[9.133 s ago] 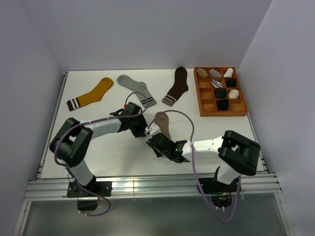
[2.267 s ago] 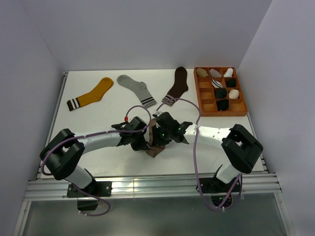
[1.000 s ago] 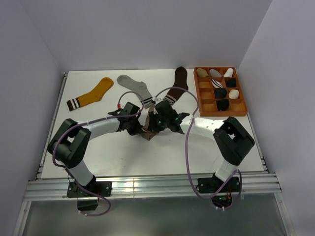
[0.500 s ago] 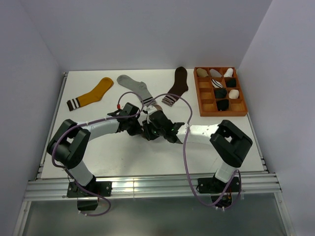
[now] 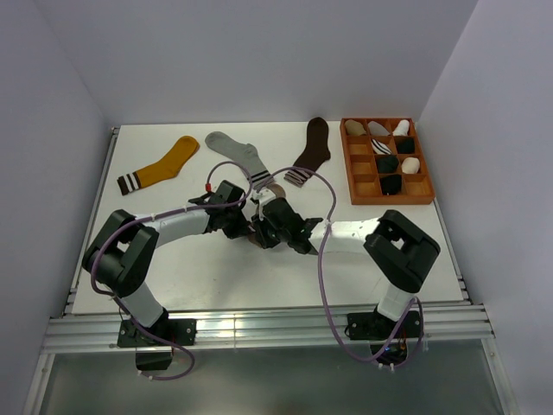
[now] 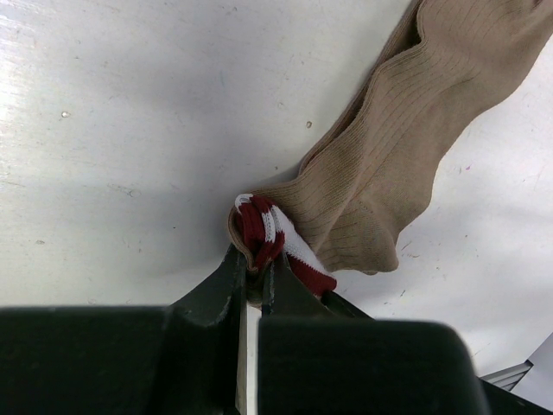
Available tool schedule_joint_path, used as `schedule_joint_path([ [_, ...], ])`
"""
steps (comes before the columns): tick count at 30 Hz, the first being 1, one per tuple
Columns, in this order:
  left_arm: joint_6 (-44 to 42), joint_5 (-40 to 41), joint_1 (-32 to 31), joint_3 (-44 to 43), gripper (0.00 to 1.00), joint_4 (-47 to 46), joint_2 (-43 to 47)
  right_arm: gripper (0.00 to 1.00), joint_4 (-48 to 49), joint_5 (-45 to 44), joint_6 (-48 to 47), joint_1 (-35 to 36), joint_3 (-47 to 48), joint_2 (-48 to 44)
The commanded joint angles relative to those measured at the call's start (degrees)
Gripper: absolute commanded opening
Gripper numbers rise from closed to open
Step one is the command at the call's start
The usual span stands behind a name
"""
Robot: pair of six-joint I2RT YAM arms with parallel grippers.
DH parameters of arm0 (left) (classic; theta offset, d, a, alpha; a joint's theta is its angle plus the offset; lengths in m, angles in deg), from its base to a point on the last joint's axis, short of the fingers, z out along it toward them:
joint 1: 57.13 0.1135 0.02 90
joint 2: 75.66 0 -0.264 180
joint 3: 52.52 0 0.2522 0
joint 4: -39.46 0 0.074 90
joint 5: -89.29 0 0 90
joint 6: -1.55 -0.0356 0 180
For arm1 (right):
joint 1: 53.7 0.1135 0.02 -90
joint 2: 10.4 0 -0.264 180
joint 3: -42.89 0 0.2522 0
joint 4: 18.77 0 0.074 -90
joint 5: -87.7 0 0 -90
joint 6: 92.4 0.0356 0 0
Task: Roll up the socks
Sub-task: Roll the sock at the center of the board.
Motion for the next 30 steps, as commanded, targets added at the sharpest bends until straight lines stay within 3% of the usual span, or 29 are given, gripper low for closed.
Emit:
schedule_joint_path([
  [1,-1.4,0.0,-0.1,-0.5,0.00,1.9,0.8,0.33,-1.6,0.2,-1.8,0.9,1.5,1.2],
  [14,-1.0,-1.2,-0.1,-1.2,0.00,1.9,0.1,0.43,-4.4,-1.9,-4.0,3.4,3.5,3.9],
  [23,-1.1,-1.3,-0.2,-0.9,0.00,2.0,0.4,0.48,-2.4,-6.2,-5.5,4.0,0.8,-5.0],
  [30,-1.4,-1.1,-0.2,-1.5,0.00,2.9,0.6,0.49,-0.9,-6.5,-9.8,4.6,3.2,-1.5],
])
